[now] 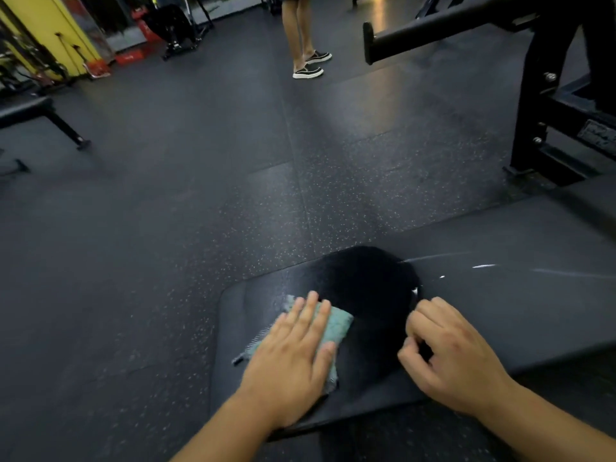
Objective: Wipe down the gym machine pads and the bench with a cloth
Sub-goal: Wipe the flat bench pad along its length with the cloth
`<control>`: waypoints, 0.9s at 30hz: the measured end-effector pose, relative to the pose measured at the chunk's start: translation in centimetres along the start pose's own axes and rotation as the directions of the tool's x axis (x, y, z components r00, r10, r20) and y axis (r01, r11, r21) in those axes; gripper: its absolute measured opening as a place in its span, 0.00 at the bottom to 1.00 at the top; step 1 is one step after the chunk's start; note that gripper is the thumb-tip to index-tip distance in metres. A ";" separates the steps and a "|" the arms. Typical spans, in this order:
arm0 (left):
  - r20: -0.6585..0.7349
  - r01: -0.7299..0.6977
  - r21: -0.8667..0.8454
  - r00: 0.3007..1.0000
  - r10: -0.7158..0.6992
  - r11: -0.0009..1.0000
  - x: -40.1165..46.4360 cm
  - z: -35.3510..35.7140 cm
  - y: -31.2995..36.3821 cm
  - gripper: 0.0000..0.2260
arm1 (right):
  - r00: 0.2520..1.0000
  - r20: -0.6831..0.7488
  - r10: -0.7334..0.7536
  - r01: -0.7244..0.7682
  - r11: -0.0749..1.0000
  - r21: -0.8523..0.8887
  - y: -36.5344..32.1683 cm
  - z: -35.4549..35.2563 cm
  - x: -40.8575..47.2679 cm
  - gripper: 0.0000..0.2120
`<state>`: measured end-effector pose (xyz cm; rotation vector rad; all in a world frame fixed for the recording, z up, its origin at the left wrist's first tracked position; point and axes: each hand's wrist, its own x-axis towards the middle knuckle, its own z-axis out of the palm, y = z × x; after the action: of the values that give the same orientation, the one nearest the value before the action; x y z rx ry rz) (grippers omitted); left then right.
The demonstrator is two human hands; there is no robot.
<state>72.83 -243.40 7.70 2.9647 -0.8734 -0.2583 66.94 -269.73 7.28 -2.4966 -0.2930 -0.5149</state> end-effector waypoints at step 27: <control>0.018 0.451 -0.171 0.890 -0.455 0.876 3.7 -1.1 -9.0 0.28 | 0.956 0.237 -0.171 0.207 0.969 -0.135 -4.7 7.8 7.0 0.07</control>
<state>80.96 -237.84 7.49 2.9545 -0.1245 -0.2933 74.06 -260.77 6.60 -2.7013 -0.6060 -0.3423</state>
